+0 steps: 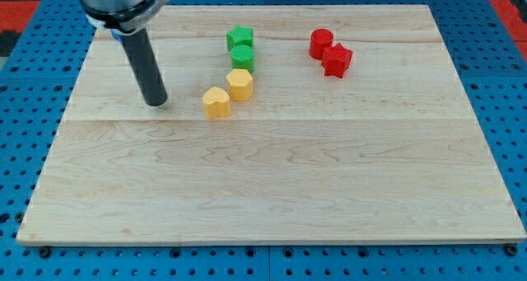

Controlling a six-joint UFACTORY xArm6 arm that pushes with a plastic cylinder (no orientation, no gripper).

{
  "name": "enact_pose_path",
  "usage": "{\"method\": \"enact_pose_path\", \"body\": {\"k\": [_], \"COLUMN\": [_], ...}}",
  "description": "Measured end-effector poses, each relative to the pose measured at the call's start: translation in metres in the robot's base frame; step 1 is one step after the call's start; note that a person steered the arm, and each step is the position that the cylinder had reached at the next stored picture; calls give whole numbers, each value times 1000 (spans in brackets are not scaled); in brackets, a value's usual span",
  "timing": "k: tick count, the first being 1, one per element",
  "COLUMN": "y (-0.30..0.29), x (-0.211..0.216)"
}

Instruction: Move the yellow heart in a vertical line

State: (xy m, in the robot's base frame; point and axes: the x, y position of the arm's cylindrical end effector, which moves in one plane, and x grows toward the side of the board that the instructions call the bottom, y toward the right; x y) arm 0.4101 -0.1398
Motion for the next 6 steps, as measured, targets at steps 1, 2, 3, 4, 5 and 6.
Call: {"method": "enact_pose_path", "body": {"k": [1, 2, 3, 4, 5, 6], "y": [31, 35, 57, 66, 45, -46], "x": [9, 11, 21, 37, 42, 5]}}
